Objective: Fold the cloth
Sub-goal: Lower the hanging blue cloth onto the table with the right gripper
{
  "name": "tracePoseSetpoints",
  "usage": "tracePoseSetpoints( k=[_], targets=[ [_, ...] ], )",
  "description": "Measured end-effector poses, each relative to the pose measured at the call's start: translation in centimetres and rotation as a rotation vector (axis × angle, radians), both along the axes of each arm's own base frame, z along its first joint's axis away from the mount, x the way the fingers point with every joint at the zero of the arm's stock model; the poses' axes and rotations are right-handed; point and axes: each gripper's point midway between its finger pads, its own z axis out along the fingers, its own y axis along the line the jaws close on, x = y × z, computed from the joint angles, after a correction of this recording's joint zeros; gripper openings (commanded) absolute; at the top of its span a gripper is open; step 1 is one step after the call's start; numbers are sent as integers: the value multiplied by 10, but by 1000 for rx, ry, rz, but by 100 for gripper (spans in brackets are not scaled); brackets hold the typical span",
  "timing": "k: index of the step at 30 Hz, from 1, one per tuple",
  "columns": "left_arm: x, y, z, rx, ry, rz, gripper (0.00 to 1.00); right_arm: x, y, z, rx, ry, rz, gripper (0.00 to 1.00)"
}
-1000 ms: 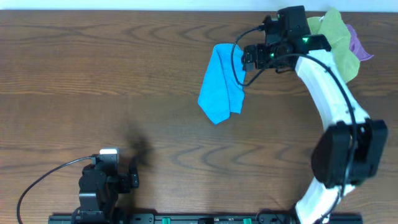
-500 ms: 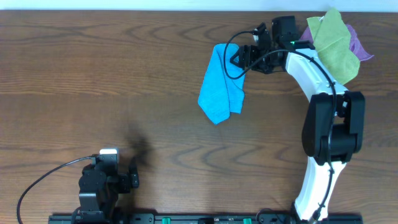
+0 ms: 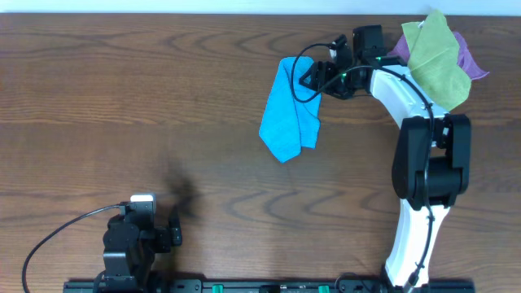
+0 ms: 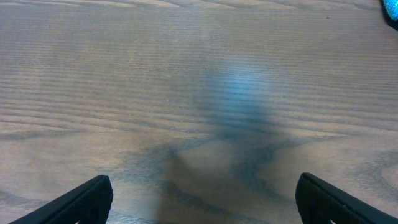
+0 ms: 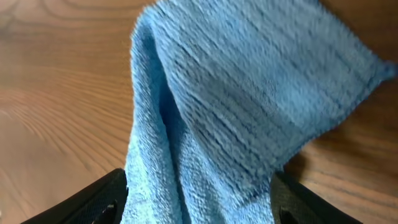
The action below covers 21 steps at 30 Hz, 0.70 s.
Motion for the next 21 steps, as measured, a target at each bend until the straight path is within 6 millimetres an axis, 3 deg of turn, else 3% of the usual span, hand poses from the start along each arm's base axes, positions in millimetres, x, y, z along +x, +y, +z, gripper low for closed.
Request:
tracePoseSetpoints(
  k=[8, 21],
  targets=[
    [0, 0, 0, 0, 0, 0, 95, -16, -3, -8, -15, 84, -4, 74],
    [0, 0, 0, 0, 0, 0, 95, 4, -4, -4, -53, -14, -17, 72]
  ],
)
